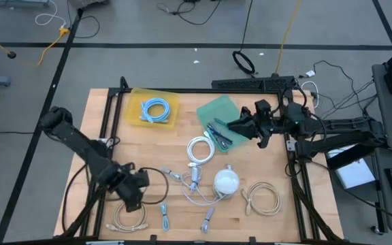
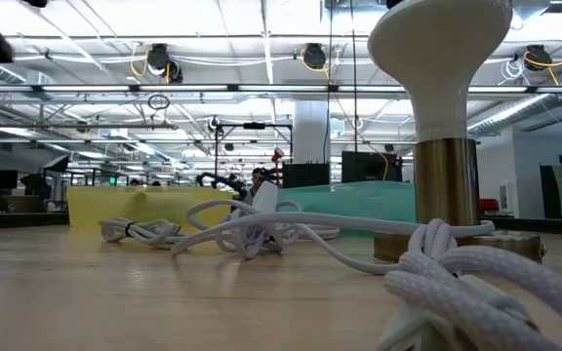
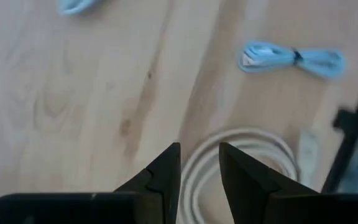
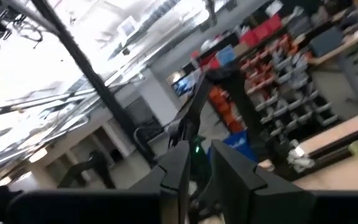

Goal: Pick & Place USB Port
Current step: Put the left brown HDMI cable into the yellow bin

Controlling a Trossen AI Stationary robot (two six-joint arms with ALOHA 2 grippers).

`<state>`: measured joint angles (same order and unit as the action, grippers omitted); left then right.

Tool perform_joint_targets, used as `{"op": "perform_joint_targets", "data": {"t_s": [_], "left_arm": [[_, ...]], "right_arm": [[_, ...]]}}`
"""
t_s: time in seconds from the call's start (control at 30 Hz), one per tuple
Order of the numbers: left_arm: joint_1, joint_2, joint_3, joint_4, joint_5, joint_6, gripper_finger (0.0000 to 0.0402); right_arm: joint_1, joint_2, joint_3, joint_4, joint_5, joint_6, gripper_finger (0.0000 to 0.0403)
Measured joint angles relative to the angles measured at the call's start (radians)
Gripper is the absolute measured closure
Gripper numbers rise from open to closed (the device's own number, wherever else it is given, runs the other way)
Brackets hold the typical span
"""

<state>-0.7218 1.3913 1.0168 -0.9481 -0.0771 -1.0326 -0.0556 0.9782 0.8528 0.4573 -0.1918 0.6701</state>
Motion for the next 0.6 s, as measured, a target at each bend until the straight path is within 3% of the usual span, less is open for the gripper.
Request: {"op": "perform_joint_targets", "data": {"t_s": [0.1,0.2,0.4,0.6], "left_arm": [[-0.071,0.023,0.000,-0.001,-0.027,-0.156,0.0289],[-0.121,0.079,0.000,0.031,0.030,-0.227,0.0289],[-0.159,0.227,0.000,0.074,0.234,-0.156,0.0289],[-0.131,0.277,-0.001,0.005,0.251,-0.135,0.0289]], "right_arm": [[-0.011,-0.001,0.000,-0.014,-0.093,0.029,0.0342],[-0.010,0.000,0.000,-0.044,-0.163,0.057,0.0342],[0.010,-0.001,0.000,-0.141,-0.259,0.043,0.0342],[0.052,-0.003,0.000,-0.218,-0.256,0.024,0.0342]]}}
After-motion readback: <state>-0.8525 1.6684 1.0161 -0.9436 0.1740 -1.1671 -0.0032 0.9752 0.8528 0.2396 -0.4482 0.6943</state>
